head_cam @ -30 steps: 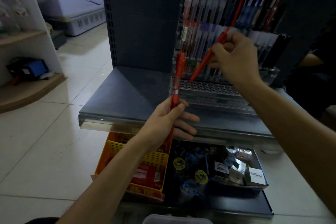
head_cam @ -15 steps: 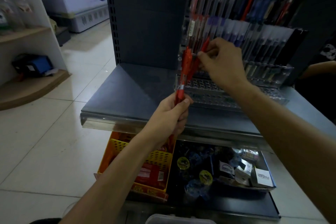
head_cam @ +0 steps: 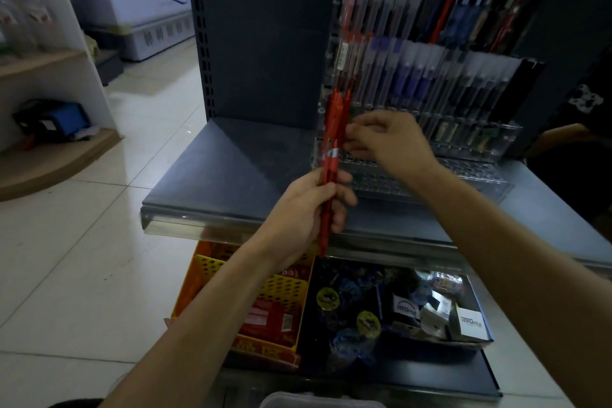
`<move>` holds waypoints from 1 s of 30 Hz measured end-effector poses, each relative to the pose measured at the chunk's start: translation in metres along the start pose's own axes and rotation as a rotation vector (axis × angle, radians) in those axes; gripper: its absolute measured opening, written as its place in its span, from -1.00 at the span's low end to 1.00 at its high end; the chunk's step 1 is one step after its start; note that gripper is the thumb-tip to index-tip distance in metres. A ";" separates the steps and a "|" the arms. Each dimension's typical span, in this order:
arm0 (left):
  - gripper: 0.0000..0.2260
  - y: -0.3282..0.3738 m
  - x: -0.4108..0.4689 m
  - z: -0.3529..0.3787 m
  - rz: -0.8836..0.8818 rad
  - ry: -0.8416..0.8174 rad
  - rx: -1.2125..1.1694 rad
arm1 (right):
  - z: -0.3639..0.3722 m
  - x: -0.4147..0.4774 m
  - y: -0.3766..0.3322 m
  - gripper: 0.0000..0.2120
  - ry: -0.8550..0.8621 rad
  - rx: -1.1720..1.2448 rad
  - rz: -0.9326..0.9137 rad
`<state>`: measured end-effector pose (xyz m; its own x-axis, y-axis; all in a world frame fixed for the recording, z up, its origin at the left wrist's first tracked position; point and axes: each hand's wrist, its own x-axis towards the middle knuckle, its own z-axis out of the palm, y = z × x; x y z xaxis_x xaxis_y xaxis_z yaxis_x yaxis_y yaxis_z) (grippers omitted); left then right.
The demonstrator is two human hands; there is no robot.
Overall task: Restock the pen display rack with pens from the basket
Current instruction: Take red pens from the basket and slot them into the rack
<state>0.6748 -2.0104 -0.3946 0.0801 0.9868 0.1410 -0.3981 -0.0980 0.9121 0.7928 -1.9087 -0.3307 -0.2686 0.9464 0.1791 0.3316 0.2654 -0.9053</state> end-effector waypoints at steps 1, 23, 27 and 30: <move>-0.79 0.000 -0.001 0.000 0.010 -0.001 0.013 | -0.001 -0.002 0.002 -0.94 -0.013 0.003 -0.003; -0.81 0.002 -0.005 0.002 0.045 0.071 0.087 | -0.018 -0.042 -0.019 -0.87 -0.308 -0.055 -0.165; -0.83 0.004 -0.006 -0.001 0.028 0.066 0.053 | -0.024 -0.031 -0.031 -0.88 -0.145 0.012 -0.152; -0.82 0.004 -0.008 -0.002 0.004 0.051 0.082 | -0.029 -0.021 -0.039 -0.91 0.022 0.057 -0.191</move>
<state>0.6703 -2.0181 -0.3928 0.0316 0.9914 0.1269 -0.3224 -0.1100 0.9402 0.8122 -1.9335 -0.2880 -0.3017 0.8840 0.3571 0.2249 0.4299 -0.8744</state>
